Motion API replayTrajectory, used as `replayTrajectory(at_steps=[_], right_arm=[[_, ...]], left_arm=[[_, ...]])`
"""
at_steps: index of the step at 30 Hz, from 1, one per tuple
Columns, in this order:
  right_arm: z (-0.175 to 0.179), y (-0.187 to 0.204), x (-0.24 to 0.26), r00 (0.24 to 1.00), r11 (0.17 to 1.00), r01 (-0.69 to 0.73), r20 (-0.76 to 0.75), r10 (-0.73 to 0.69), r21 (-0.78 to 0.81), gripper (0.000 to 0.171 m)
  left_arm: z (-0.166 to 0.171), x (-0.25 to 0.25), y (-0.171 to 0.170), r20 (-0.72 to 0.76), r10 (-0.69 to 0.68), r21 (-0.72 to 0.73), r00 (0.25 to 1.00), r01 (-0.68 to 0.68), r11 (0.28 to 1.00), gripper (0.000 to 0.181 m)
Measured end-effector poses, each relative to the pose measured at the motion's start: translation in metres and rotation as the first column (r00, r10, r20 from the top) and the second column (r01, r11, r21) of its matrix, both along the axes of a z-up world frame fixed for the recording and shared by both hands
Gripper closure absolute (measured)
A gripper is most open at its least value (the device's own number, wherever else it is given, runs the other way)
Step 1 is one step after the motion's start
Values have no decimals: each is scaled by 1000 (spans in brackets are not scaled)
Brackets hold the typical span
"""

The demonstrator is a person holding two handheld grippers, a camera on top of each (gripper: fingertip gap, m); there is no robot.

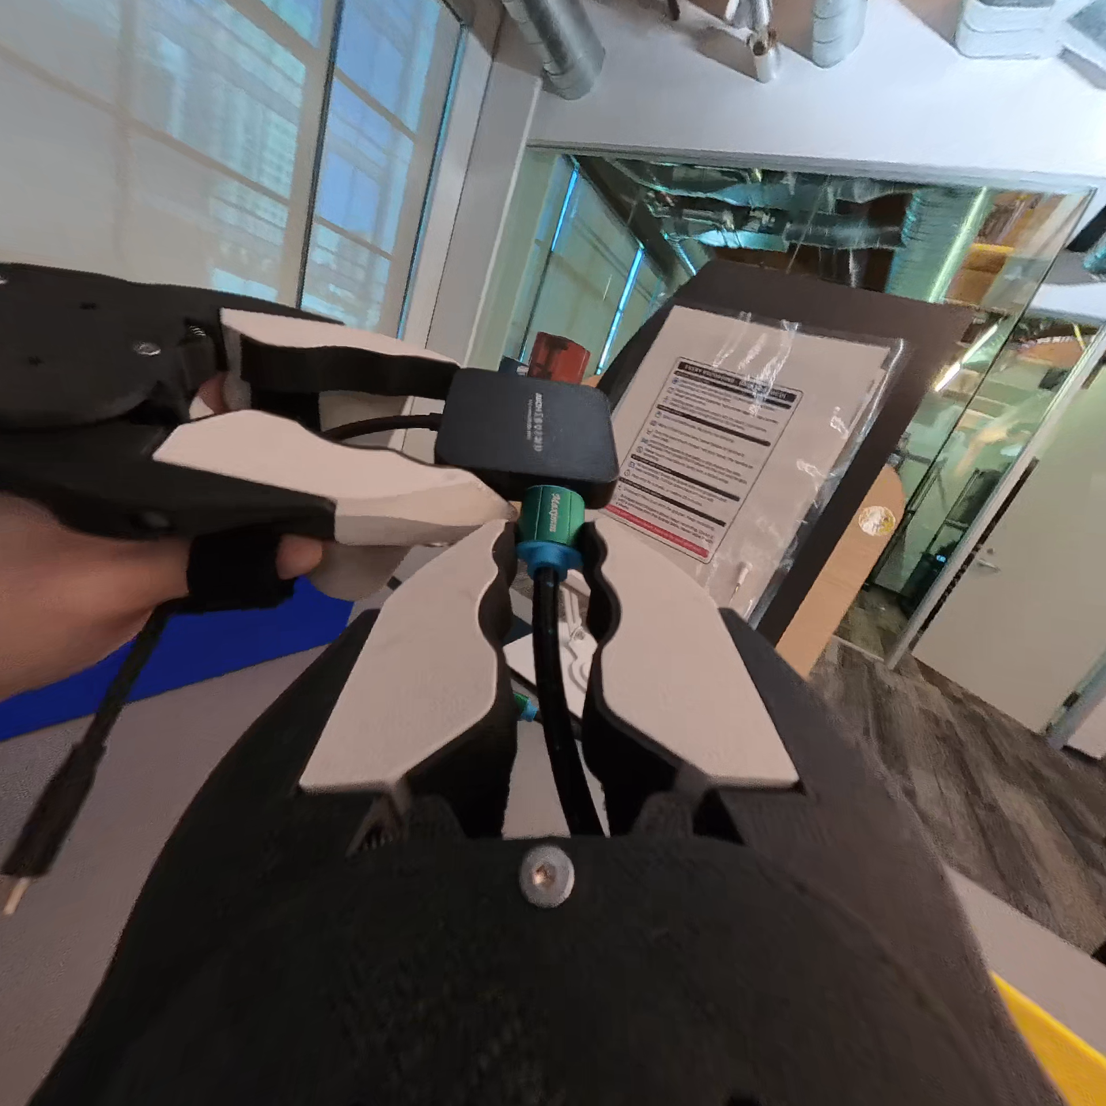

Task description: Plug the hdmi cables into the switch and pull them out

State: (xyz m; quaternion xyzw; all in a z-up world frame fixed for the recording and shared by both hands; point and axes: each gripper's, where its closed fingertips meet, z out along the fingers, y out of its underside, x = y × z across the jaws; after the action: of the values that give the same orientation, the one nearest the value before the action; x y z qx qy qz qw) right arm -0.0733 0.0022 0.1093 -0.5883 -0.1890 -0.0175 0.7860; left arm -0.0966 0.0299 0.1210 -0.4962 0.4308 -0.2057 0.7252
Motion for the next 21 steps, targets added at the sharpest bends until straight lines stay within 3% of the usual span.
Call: replayTrajectory(at_steps=[6, 10, 14, 17, 18, 21], right_arm=[[-3, 3, 0, 999, 998, -27, -34, 25, -48, 149], [-10, 8, 0, 973, 982, -130, -208, 100, -134, 149], [-10, 9, -1, 993, 986, -110, -58, 104, -126, 149], [-7, 5, 0, 995, 986, -95, 19, 98, -134, 149], [-7, 5, -1, 993, 982, -103, 37, 110, -158, 149], [9, -6, 4, 981, 961, -191, 8, 196, -198, 149]], left_arm=[[-1, -1, 3, -35, 22, 11, 999, -22, 1000, 116], [-1, -1, 4, -79, 109, 101, 991, -101, 990, 116], [-4, -3, 9, -88, 45, 7, 995, -44, 999, 116], [8, -36, 43, -65, 243, 50, 968, -240, 969, 117], [12, -45, 47, -44, 220, 6, 974, -220, 975, 116], [26, -48, 31, 70, -33, -187, 997, 46, 981, 116]])
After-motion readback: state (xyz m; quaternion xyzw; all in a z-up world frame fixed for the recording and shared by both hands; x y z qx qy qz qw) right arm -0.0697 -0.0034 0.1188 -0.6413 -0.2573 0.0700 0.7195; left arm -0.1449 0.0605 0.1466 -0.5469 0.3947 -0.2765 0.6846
